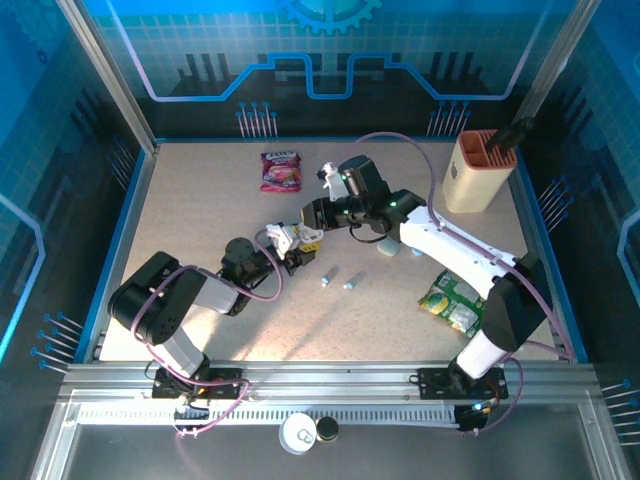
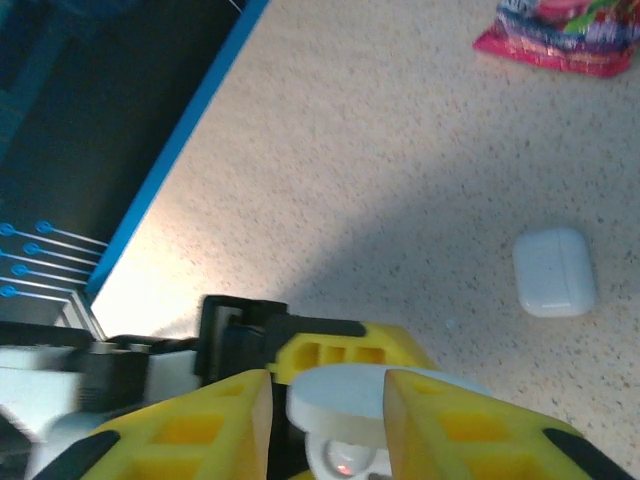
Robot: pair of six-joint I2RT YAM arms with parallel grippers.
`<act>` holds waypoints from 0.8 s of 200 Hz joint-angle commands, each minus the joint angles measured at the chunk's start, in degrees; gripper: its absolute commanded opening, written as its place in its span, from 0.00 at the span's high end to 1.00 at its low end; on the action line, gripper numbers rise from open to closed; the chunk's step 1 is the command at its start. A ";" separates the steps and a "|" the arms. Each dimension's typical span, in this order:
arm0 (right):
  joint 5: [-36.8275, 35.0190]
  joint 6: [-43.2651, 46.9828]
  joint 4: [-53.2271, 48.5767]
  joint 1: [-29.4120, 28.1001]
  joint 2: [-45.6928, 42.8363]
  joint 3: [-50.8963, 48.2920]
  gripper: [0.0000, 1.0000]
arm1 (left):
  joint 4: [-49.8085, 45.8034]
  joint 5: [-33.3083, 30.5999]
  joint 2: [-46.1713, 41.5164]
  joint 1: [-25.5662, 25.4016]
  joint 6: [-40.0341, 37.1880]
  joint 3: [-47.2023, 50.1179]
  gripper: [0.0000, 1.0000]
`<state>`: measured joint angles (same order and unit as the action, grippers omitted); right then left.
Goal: Insert the wireless bluetooth earbuds into the charging case
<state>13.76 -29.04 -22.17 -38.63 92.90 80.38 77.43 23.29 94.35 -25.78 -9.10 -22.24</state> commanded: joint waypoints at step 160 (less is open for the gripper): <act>30.90 -25.59 32.02 9.03 -7.10 -23.23 0.37 | 2.90 6.06 -5.93 -0.72 11.85 -2.54 0.81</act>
<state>34.35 -46.33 -2.81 -29.56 84.01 58.85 78.11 24.77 89.78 -26.02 2.76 -23.18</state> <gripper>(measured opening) 0.632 0.393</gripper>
